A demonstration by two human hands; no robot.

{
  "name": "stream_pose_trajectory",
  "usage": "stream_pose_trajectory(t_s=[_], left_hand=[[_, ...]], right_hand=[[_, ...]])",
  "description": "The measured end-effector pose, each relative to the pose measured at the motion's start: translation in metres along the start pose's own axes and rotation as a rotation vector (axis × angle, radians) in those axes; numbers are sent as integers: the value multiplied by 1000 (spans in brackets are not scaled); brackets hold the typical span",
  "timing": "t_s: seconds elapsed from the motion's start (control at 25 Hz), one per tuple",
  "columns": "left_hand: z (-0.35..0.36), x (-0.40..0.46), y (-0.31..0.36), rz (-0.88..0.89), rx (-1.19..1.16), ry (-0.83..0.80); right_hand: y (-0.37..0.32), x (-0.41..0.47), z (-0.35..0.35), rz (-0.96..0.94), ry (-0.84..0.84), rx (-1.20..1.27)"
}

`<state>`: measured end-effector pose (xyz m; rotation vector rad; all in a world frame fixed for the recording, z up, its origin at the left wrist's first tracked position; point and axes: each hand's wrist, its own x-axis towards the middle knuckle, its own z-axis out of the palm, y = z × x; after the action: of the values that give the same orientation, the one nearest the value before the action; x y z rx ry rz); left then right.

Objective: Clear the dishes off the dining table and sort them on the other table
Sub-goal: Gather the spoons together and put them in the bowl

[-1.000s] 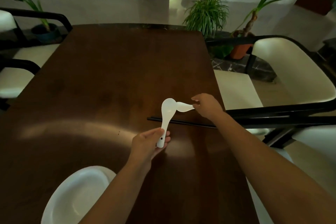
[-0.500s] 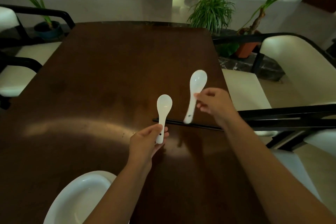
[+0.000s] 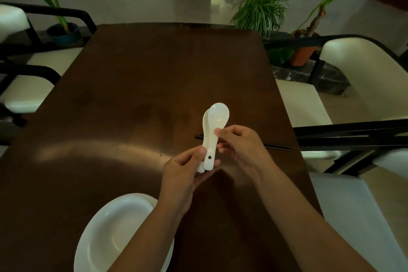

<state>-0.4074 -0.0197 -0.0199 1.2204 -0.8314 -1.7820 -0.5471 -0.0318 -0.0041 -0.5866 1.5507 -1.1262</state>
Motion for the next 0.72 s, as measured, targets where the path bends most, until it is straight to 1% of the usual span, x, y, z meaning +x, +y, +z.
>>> stream_pose_trajectory(t_s=[0.12, 0.24, 0.36, 0.44, 0.52, 0.6, 0.72], left_hand=[[-2, -1, 1, 4, -23, 18], [-8, -2, 4, -43, -38, 57], [-22, -3, 14, -88, -56, -11], [-36, -5, 26, -140, -4, -55], [-54, -8, 39, -169, 54, -78], [-75, -14, 51, -137, 111, -72], [-107, -24, 67, -86, 314, -36]], right_hand=[[7, -1, 9, 3, -26, 1], [11, 0, 17, 5, -17, -39], [2, 7, 16, -53, -13, -9], [-9, 9, 14, -158, -29, -110], [-14, 7, 21, -216, -46, -232], [-10, 1, 38, -201, -48, -259], [3, -14, 66, -179, -36, -240]])
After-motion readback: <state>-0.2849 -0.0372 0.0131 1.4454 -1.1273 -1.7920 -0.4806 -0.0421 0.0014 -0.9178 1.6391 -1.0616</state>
